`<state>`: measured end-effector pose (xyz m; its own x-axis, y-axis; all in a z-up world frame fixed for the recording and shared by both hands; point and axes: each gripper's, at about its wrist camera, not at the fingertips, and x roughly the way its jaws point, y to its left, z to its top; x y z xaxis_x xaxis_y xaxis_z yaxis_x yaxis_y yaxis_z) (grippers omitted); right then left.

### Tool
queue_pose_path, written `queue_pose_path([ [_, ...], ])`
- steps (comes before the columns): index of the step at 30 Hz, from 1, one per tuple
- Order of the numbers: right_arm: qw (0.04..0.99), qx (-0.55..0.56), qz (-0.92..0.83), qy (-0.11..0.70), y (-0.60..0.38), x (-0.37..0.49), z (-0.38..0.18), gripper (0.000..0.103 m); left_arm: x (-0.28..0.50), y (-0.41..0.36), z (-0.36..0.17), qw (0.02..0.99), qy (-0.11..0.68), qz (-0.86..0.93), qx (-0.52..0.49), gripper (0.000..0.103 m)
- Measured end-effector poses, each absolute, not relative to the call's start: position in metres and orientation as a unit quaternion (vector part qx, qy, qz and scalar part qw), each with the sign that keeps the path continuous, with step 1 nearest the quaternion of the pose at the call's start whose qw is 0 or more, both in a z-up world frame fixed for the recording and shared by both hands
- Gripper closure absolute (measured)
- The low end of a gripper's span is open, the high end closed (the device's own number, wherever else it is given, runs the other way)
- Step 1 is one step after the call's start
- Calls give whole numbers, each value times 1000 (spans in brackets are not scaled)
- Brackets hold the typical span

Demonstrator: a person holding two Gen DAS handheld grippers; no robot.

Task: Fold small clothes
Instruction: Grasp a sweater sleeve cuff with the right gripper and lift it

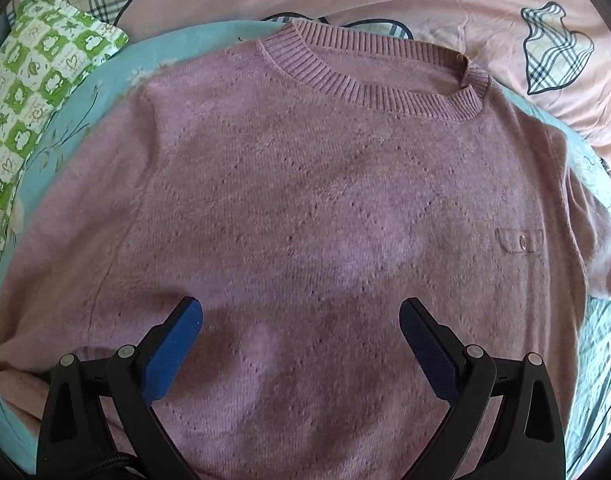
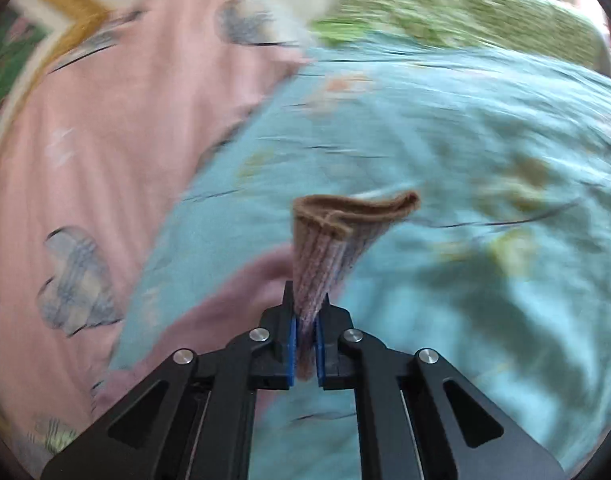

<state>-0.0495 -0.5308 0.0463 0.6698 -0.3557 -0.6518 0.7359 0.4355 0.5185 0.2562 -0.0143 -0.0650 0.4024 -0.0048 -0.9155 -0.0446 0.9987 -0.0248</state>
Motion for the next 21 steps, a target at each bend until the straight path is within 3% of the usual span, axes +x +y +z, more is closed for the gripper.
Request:
queue_pose_path([
  [10, 881, 372, -33, 289, -360, 101, 74, 95, 213, 26, -43, 835, 544, -10, -83, 4],
  [21, 822, 320, 190, 431, -157, 222, 8, 95, 178, 69, -27, 837, 538, -6, -102, 4],
])
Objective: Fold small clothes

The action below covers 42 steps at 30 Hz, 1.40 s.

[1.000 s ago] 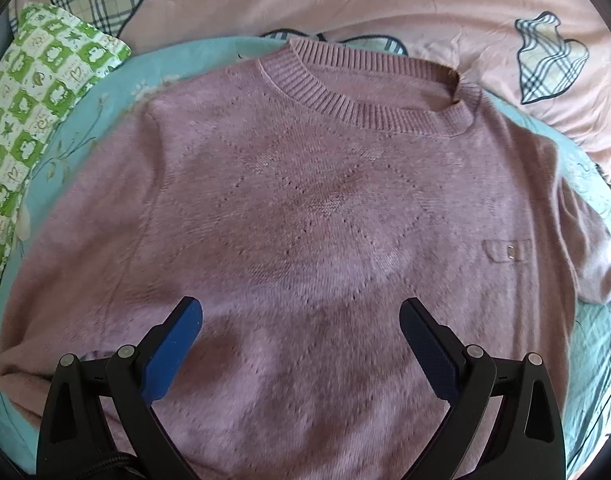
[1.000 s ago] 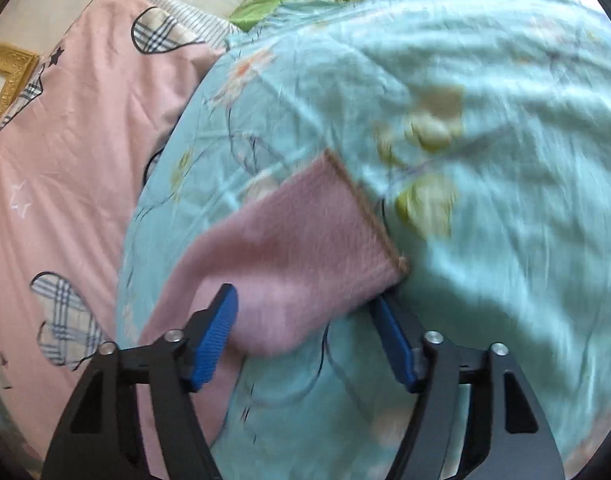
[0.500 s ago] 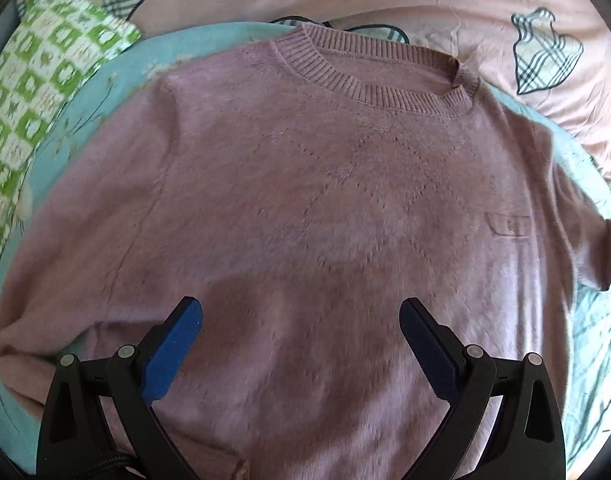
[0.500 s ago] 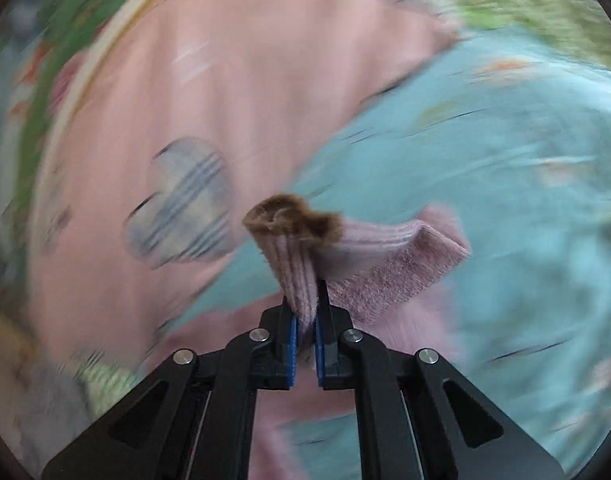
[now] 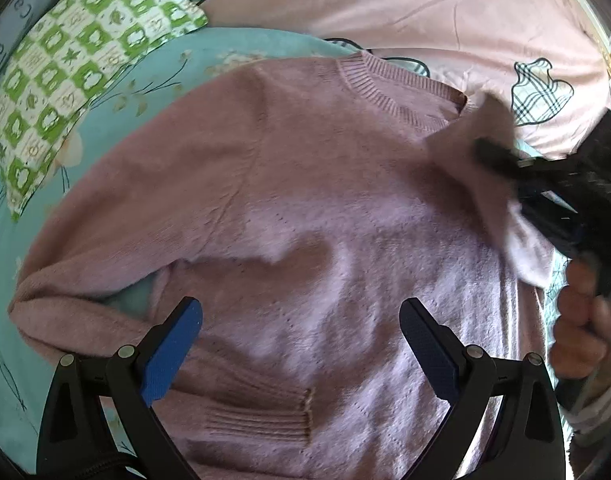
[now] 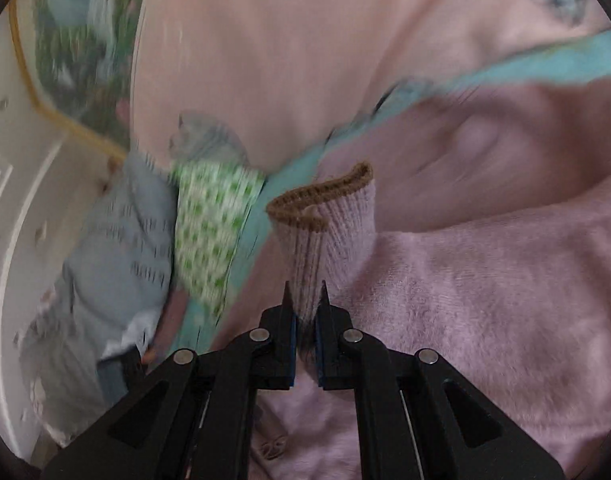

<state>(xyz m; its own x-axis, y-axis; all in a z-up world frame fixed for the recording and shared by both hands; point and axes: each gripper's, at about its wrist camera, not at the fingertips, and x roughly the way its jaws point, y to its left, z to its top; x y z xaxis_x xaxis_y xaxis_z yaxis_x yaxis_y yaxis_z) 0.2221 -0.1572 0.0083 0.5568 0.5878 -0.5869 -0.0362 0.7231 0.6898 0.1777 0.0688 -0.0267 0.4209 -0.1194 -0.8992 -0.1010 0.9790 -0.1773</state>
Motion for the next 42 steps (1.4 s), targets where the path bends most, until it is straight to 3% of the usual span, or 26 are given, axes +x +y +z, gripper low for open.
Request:
queue_pose_path([
  [3, 802, 303, 198, 475, -131, 236, -18, 89, 183, 69, -31, 833, 542, -13, -106, 4],
  [4, 794, 300, 192, 492, -129, 239, -24, 75, 185, 68, -32, 833, 543, -15, -105, 4],
  [6, 778, 309, 187, 513, -130, 238, -33, 61, 194, 64, -37, 830, 548, -20, -100, 4],
  [20, 817, 369, 76, 437, -238, 147, 8, 59, 283, 26, -85, 803, 581, -46, -128, 5],
  [21, 818, 373, 63, 434, -245, 141, 7, 59, 285, 21, -82, 805, 576, -59, -132, 8],
  [22, 818, 377, 51, 431, -250, 136, 7, 59, 285, 18, -79, 807, 571, -69, -135, 28],
  [23, 818, 382, 45, 429, -255, 132, 6, 59, 286, 13, -75, 810, 566, -82, -131, 69],
  [24, 818, 386, 37, 426, -261, 129, 6, 59, 286, 8, -71, 812, 564, -91, -122, 94],
  [29, 827, 385, -4, 410, -282, 121, 13, 59, 258, 38, -21, 861, 491, -73, -112, 96],
  [33, 834, 382, -33, 396, -306, 115, 16, 57, 249, 88, -32, 852, 503, -38, -142, 96],
  [42, 833, 353, -89, 416, -344, 160, -2, 51, 241, 88, -46, 848, 512, -26, -134, 96],
])
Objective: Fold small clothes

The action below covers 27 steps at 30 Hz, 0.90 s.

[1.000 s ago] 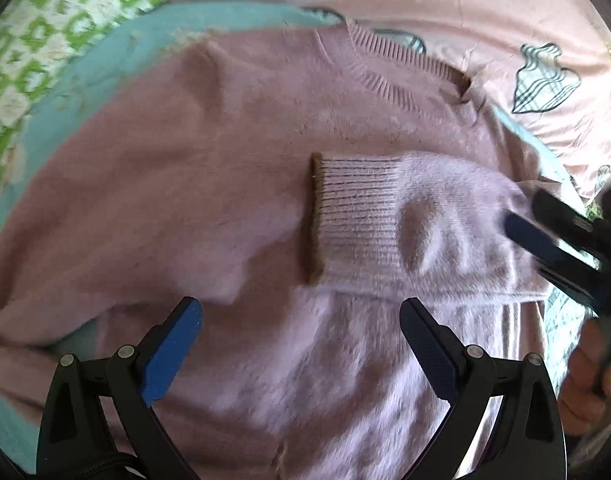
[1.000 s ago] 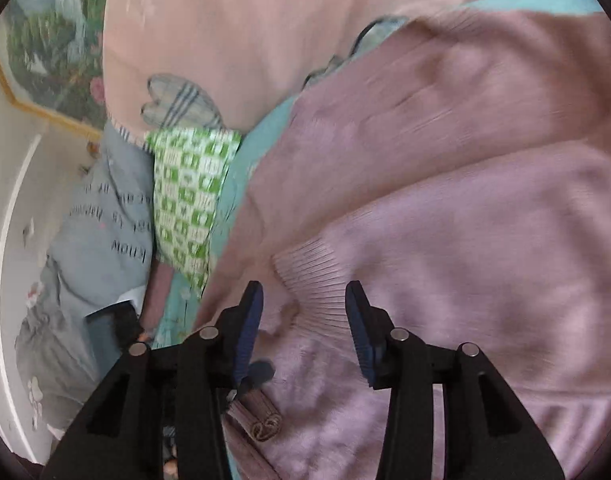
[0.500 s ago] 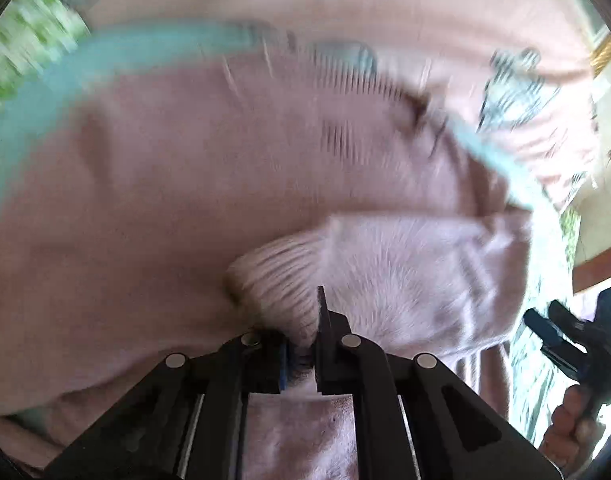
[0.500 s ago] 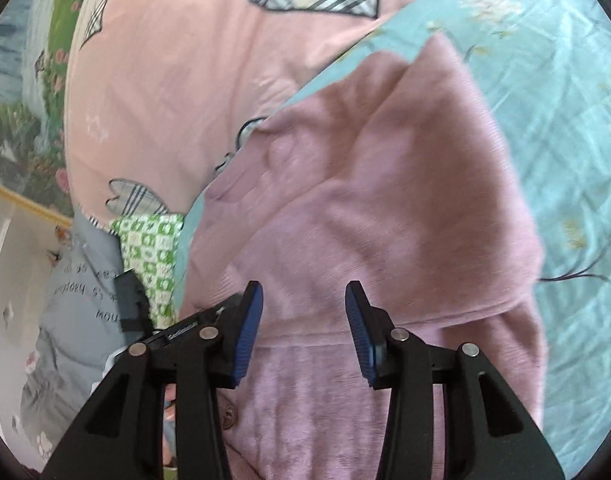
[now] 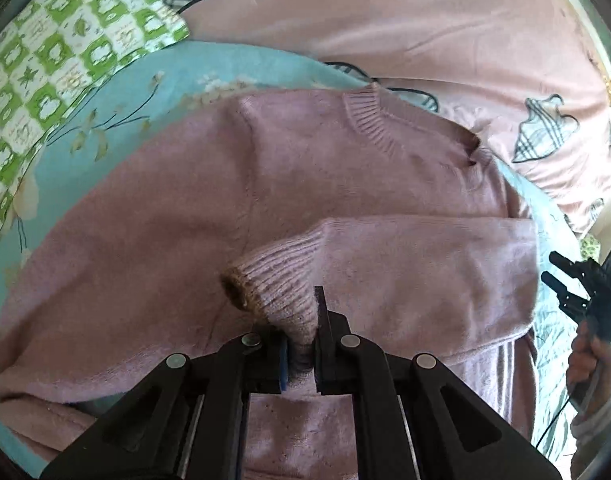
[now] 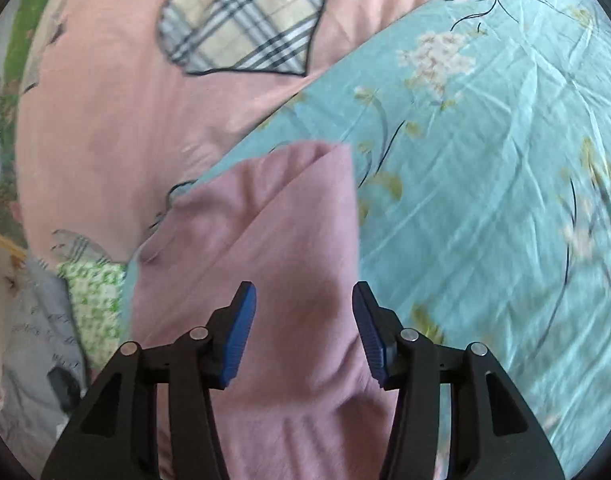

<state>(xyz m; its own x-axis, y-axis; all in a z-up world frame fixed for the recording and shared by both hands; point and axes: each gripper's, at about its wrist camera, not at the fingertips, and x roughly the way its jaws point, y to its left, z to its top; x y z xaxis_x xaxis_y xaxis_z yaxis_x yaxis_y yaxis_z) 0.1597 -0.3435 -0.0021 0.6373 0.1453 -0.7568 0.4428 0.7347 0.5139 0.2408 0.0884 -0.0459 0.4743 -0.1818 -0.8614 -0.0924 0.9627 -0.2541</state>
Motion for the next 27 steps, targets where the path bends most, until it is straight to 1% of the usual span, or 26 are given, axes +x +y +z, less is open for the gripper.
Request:
queue_pose_path([
  [4, 821, 363, -108, 428, -366, 181, -20, 51, 239, 101, -49, 844, 513, -12, -153, 96],
  [8, 827, 346, -80, 436, -359, 194, -32, 51, 241, 90, -53, 843, 520, -15, -138, 96],
  [9, 830, 336, -71, 439, -355, 198, -34, 63, 242, 87, -53, 843, 520, -16, -135, 96],
  [10, 831, 327, -64, 445, -352, 201, -34, 93, 243, 85, -52, 844, 520, -17, -134, 96],
  [11, 832, 316, -65, 452, -351, 203, -32, 92, 245, 82, -51, 844, 518, -21, -137, 96],
  [13, 849, 287, -83, 435, -356, 199, -13, 93, 250, 75, -49, 843, 515, -41, -149, 96],
  [16, 861, 258, -113, 424, -374, 197, 6, 93, 258, 54, -52, 845, 519, -50, -120, 96],
  [18, 852, 254, -118, 442, -381, 201, 0, 93, 264, 52, -63, 843, 526, -36, -110, 96],
  [22, 843, 248, -120, 462, -379, 210, -17, 92, 268, 66, -74, 836, 532, -31, -128, 95],
  [24, 837, 259, -128, 465, -381, 211, -21, 89, 269, 67, -74, 833, 539, -39, -123, 90],
  [25, 836, 263, -130, 464, -381, 211, -20, 85, 268, 67, -71, 833, 539, -39, -118, 84],
  [26, 834, 267, -135, 464, -381, 209, -18, 84, 266, 68, -67, 834, 538, -41, -114, 80],
  [27, 832, 271, -139, 463, -381, 207, -15, 81, 262, 72, -62, 836, 536, -43, -114, 79],
])
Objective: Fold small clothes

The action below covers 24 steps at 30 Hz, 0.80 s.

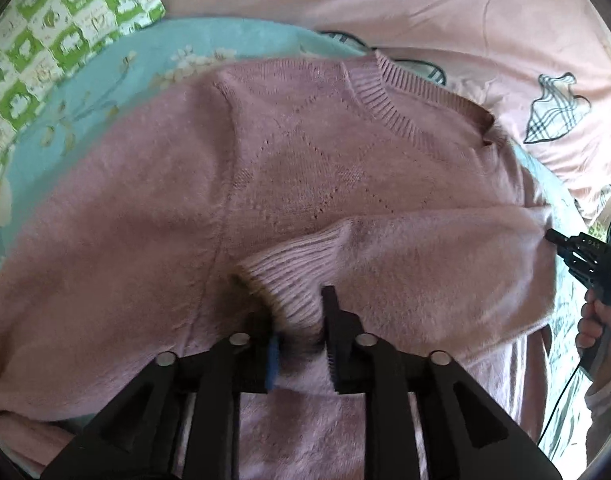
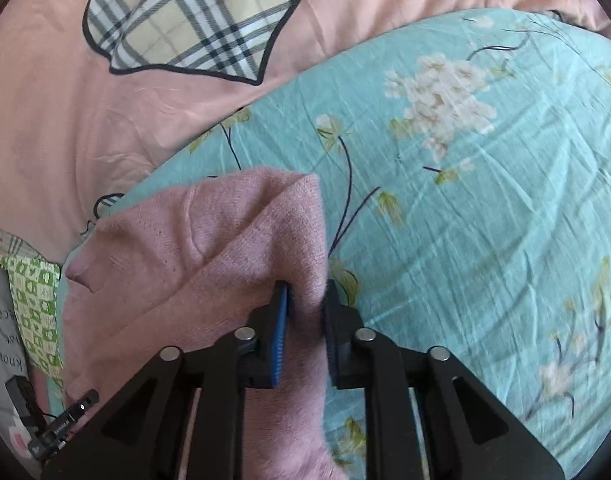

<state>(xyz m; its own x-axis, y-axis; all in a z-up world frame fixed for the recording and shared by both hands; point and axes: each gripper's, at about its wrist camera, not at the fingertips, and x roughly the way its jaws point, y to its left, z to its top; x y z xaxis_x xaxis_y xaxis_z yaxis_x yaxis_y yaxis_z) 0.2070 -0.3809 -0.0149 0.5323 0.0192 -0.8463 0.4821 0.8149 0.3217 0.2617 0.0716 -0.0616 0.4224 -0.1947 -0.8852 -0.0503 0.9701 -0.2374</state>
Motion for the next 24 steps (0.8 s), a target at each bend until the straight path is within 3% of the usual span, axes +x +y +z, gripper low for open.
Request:
queue_pose_path([
  [7, 838, 306, -110, 437, -354, 166, 19, 67, 210, 97, -36, 838, 532, -51, -114, 68],
  [14, 832, 304, -57, 460, -290, 124, 12, 65, 138, 134, -27, 830, 541, -26, -133, 62],
  [24, 819, 278, 19, 502, -203, 97, -7, 65, 74, 186, -40, 812, 549, 27, -197, 61],
])
